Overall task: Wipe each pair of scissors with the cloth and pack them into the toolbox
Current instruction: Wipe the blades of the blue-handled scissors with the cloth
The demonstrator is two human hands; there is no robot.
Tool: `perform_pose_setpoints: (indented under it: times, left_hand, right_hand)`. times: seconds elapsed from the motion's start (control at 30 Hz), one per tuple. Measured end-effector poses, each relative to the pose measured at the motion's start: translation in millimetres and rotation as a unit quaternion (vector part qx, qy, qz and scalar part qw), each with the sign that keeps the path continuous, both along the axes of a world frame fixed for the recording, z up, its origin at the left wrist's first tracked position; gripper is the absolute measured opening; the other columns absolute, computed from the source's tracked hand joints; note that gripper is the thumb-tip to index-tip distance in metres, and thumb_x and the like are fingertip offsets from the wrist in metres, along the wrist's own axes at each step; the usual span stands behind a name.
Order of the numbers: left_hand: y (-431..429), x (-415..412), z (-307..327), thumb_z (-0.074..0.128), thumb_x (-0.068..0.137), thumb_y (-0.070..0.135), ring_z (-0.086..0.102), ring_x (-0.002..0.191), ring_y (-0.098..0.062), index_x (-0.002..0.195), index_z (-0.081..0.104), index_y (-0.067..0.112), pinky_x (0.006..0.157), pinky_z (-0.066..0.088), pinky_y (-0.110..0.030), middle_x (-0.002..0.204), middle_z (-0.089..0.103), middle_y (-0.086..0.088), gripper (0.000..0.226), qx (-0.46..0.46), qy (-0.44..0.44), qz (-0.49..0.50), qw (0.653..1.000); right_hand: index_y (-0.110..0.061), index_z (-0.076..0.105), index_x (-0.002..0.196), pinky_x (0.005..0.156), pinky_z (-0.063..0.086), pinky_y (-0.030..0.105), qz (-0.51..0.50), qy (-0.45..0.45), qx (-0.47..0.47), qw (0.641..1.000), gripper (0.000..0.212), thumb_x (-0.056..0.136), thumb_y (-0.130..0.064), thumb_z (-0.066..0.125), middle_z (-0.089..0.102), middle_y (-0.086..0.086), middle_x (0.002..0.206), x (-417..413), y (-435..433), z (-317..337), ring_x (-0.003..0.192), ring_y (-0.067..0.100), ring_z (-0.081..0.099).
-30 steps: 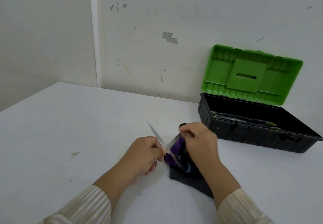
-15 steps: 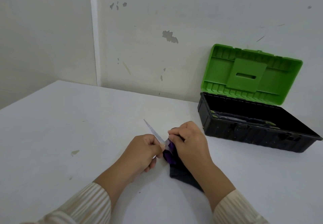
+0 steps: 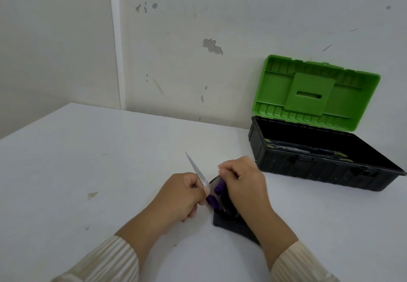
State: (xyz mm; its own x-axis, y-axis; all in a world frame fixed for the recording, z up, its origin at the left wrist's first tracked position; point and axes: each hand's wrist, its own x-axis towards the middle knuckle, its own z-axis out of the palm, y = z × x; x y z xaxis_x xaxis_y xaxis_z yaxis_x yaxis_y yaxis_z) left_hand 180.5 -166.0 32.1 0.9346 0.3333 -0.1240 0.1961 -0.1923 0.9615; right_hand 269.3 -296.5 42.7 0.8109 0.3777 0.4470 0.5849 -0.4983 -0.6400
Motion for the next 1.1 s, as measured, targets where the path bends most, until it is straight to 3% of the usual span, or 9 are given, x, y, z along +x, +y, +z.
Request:
perform_pose_setpoints:
  times: [0.1, 0.17, 0.33, 0.43, 0.53, 0.63, 0.8, 0.97, 1.1]
  left_hand:
    - [2.3, -1.0, 3.7, 0.064, 0.086, 0.022, 0.041, 0.042, -0.021, 0.063, 0.058, 0.012, 0.039, 0.032, -0.019, 0.050, 0.057, -0.008, 0.026, 0.003, 0.005, -0.018, 1.000]
    - [7.0, -0.3, 4.2, 0.064, 0.085, 0.020, 0.044, 0.045, -0.024, 0.059, 0.059, 0.015, 0.040, 0.032, -0.021, 0.059, 0.062, -0.013, 0.028, -0.027, 0.005, 0.000, 1.000]
    - [10.8, -0.6, 8.9, 0.063, 0.086, 0.011, 0.047, 0.039, -0.017, 0.068, 0.060, 0.008, 0.039, 0.033, -0.021, 0.061, 0.064, -0.006, 0.019, -0.130, -0.007, 0.036, 0.991]
    - [10.7, -3.7, 14.8, 0.061, 0.088, 0.011, 0.050, 0.041, -0.016, 0.078, 0.064, 0.004, 0.039, 0.037, -0.022, 0.062, 0.065, -0.008, 0.012, -0.196, -0.007, 0.045, 0.979]
    - [16.8, -4.9, 18.1, 0.057, 0.089, 0.016, 0.055, 0.041, -0.013, 0.086, 0.067, 0.004, 0.037, 0.046, -0.020, 0.068, 0.071, -0.012, 0.015, -0.350, -0.013, 0.060, 0.935]
    - [20.2, -1.8, 15.7, 0.057, 0.089, 0.023, 0.059, 0.042, -0.011, 0.086, 0.065, 0.006, 0.040, 0.051, -0.020, 0.071, 0.072, -0.011, 0.019, -0.463, -0.052, 0.085, 0.881]
    - [-6.8, 4.6, 3.2, 0.057, 0.091, 0.013, 0.061, 0.061, -0.013, 0.082, 0.064, 0.008, 0.053, 0.052, -0.024, 0.078, 0.070, -0.006, 0.013, -0.329, -0.046, 0.043, 0.942]
    - [1.9, 7.5, 2.6, 0.053, 0.094, 0.009, 0.065, 0.058, -0.015, 0.078, 0.057, 0.009, 0.059, 0.052, -0.030, 0.064, 0.070, -0.003, 0.016, -0.320, -0.067, 0.099, 0.940]
    - [3.4, 7.4, 3.2, 0.050, 0.094, 0.010, 0.061, 0.054, -0.020, 0.070, 0.051, 0.010, 0.057, 0.052, -0.033, 0.066, 0.063, -0.011, 0.024, -0.281, -0.044, 0.098, 0.954]
  right_hand:
    - [-0.024, 0.066, 0.084, 0.072, 0.036, 0.003, -0.092, 0.032, 0.105, 0.990, 0.016, 0.083, -0.009, 0.060, 0.057, 0.000, 0.094, 20.8, -20.4, 7.0, 0.079, 0.010, 0.055]
    - [-0.030, 0.063, 0.081, 0.076, 0.045, 0.016, -0.067, 0.077, 0.113, 0.988, 0.020, 0.084, -0.011, 0.060, 0.058, 0.001, 0.098, 23.6, -29.0, 10.4, 0.080, 0.009, 0.057]
    - [-0.029, 0.066, 0.070, 0.074, 0.044, 0.019, 0.115, 0.128, -0.114, 0.978, 0.014, 0.083, -0.032, 0.063, 0.056, -0.003, 0.090, 1.2, -20.4, 17.5, 0.084, 0.008, 0.055]
    - [-0.019, 0.066, 0.073, 0.073, 0.049, 0.026, 0.127, 0.152, -0.116, 0.973, 0.018, 0.085, -0.031, 0.060, 0.056, -0.001, 0.091, -1.1, -17.0, 15.4, 0.081, 0.012, 0.057]
    - [-0.016, 0.066, 0.070, 0.066, 0.041, 0.017, 0.098, 0.171, -0.055, 0.979, 0.021, 0.086, -0.030, 0.060, 0.059, 0.000, 0.088, 0.6, -19.3, 16.1, 0.077, 0.011, 0.056]
    - [-0.005, 0.066, 0.073, 0.065, 0.047, 0.029, 0.066, 0.187, -0.022, 0.980, 0.031, 0.087, -0.031, 0.059, 0.063, 0.011, 0.082, 0.4, -19.1, 16.3, 0.069, 0.020, 0.058]
    - [-0.003, 0.064, 0.068, 0.061, 0.041, 0.018, 0.077, 0.148, -0.030, 0.986, 0.033, 0.085, -0.031, 0.060, 0.059, 0.013, 0.075, -6.8, -7.9, 9.7, 0.066, 0.009, 0.052]
    - [-0.019, 0.073, 0.075, 0.070, 0.042, 0.014, 0.109, 0.201, -0.005, 0.974, 0.014, 0.081, -0.011, 0.064, 0.058, -0.003, 0.088, 0.8, -15.5, 9.0, 0.083, 0.010, 0.057]
    - [-0.026, 0.069, 0.074, 0.066, 0.050, 0.014, 0.030, 0.193, 0.095, 0.976, 0.041, 0.075, 0.013, 0.055, 0.059, 0.005, 0.104, 20.2, -33.2, 9.3, 0.084, 0.012, 0.059]
